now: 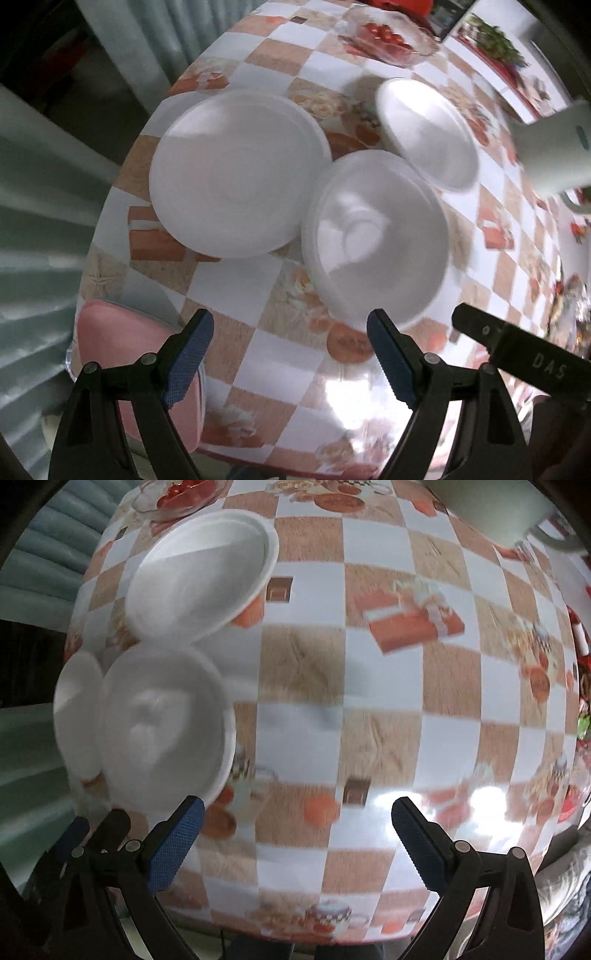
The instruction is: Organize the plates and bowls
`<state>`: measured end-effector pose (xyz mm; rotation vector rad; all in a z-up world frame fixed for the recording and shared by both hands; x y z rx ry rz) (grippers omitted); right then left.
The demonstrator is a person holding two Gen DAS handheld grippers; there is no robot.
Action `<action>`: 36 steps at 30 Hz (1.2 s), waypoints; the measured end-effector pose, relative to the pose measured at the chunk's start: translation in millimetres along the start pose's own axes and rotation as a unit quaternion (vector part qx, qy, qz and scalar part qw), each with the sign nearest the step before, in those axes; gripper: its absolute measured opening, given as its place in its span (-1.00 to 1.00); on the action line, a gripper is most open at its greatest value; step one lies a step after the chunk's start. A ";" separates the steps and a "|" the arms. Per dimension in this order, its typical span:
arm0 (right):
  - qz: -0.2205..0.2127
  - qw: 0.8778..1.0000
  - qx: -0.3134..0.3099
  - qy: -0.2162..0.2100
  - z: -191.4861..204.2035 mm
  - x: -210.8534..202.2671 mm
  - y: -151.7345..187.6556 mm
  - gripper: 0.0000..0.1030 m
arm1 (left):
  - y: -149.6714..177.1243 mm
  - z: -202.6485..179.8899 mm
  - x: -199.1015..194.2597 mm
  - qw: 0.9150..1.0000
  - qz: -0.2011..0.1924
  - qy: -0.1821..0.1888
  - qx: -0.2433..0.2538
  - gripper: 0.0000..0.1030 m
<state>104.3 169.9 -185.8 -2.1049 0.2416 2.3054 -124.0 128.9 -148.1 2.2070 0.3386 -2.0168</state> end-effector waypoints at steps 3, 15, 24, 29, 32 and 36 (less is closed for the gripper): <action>0.002 1.000 -0.006 0.004 4.6 9.6 -16.1 0.97 | -4.9 -3.4 10.9 1.000 0.002 -0.015 -0.011 0.70; 0.000 0.996 -0.062 0.056 24.6 41.4 -56.8 0.98 | -17.9 -9.1 42.5 0.996 0.015 -0.078 -0.043 0.70; 0.008 0.991 -0.096 0.090 28.8 55.4 -44.3 0.98 | -17.8 -26.3 58.0 0.995 0.025 -0.095 -0.016 0.70; 0.015 0.991 -0.100 0.092 14.1 52.2 -20.6 0.98 | -8.9 -43.6 59.5 0.995 0.024 -0.093 0.019 0.70; 0.020 0.991 -0.099 0.092 3.2 52.4 -10.8 0.98 | -3.4 -52.3 60.3 0.994 0.018 -0.094 0.052 0.70; 0.030 0.990 -0.094 0.097 -7.7 51.0 2.5 0.98 | 6.5 -64.4 63.6 0.992 0.017 -0.088 0.093 0.70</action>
Point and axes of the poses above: each gripper's, at about its wrist camera, not at the fingertips, and x roughly the way its jaws point, z to its left, y to its underside, the point moved 5 cm from there along x, roughly the way its jaws point
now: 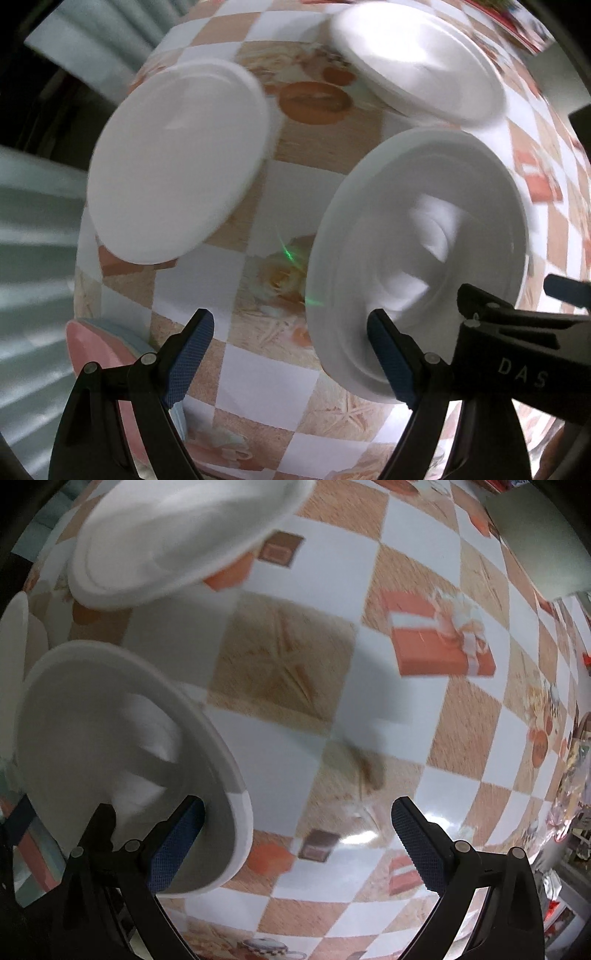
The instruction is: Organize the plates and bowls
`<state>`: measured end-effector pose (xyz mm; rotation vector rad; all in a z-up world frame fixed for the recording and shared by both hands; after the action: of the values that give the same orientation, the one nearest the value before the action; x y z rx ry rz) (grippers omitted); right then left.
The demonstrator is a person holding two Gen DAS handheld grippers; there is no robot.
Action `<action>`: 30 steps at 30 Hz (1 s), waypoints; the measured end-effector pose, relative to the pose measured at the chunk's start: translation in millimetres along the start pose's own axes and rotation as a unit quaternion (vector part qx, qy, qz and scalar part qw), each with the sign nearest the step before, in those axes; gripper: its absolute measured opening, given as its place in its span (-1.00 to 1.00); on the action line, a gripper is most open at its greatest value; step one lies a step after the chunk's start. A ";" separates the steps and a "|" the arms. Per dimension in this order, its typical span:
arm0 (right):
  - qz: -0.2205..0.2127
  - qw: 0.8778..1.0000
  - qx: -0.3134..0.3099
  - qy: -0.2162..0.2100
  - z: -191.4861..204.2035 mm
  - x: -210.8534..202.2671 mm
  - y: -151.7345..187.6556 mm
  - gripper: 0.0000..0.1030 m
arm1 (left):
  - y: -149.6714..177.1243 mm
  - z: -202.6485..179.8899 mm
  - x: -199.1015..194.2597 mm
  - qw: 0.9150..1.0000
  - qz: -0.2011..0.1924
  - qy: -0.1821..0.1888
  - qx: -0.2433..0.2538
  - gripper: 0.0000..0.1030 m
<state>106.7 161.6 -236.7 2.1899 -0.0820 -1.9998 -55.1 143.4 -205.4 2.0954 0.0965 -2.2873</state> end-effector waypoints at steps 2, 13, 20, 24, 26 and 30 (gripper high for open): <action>0.005 1.000 -0.001 0.003 -10.1 -0.6 8.2 0.98 | 5.1 -8.4 1.7 1.000 0.004 0.009 0.021 0.70; 0.041 0.999 0.018 -0.009 -41.4 17.0 94.1 0.98 | 53.3 -52.2 0.6 0.991 0.005 0.022 0.133 0.70; 0.067 0.996 0.048 -0.026 -55.6 37.1 163.8 0.98 | 96.8 -76.1 5.0 0.980 0.006 0.025 0.199 0.70; 0.081 0.995 0.057 -0.033 -58.6 48.1 202.3 0.98 | 121.5 -84.8 6.6 0.972 0.007 0.028 0.231 0.70; 0.084 0.994 0.057 -0.032 -58.8 52.2 221.1 0.98 | 135.6 -90.5 7.3 0.968 0.007 0.030 0.248 0.70; 0.088 0.994 0.059 -0.032 -64.0 66.8 259.6 0.97 | 179.2 -92.0 7.5 0.962 0.008 0.035 0.272 0.70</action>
<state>196.6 -98.3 -254.2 2.1025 -0.3969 -2.0138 48.2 -28.7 -224.5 2.3862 -0.6164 -2.4339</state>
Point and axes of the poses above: each gripper's, at about its wrist camera, not at the fingertips, and x roughly the way its jaws point, z to its left, y to its underside, the point moved 5 cm from there along x, roughly the way its jaws point
